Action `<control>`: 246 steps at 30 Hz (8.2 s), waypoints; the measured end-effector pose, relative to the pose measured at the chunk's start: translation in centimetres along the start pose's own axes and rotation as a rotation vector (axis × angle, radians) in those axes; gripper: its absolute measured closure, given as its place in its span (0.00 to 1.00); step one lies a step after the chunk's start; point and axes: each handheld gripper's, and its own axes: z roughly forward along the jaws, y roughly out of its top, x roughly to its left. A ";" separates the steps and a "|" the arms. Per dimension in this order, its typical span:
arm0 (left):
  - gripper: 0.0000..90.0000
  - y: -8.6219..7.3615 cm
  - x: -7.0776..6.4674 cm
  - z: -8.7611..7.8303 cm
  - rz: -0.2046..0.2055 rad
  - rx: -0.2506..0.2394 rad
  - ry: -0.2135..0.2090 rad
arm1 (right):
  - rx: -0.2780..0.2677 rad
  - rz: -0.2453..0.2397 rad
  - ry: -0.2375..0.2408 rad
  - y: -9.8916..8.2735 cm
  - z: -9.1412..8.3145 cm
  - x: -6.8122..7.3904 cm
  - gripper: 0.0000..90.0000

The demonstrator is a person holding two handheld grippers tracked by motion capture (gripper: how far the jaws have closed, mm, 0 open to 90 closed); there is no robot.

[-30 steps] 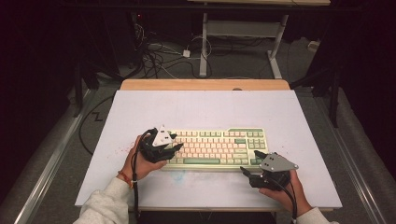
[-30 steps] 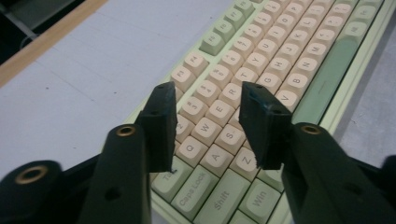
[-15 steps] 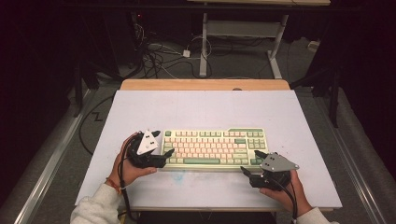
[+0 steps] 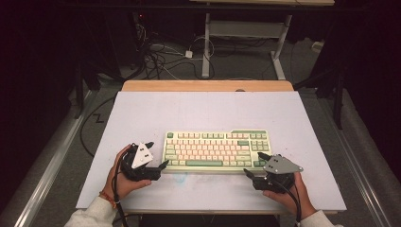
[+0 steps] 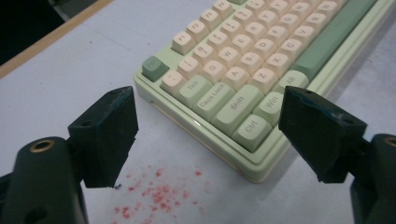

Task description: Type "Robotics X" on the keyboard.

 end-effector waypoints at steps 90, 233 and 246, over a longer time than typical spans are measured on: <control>0.83 7.8 -3.6 5.6 0.192 0.062 -0.241 | 0.025 -0.010 0.005 -0.1 0.3 0.0 0.30; 0.97 0.4 2.3 -3.5 -0.114 0.088 -0.087 | 0.190 0.025 0.094 2.1 4.5 -2.1 1.00; 0.97 2.2 2.0 -1.5 -0.069 0.094 -0.105 | 0.189 0.018 0.090 2.1 4.5 -2.0 1.00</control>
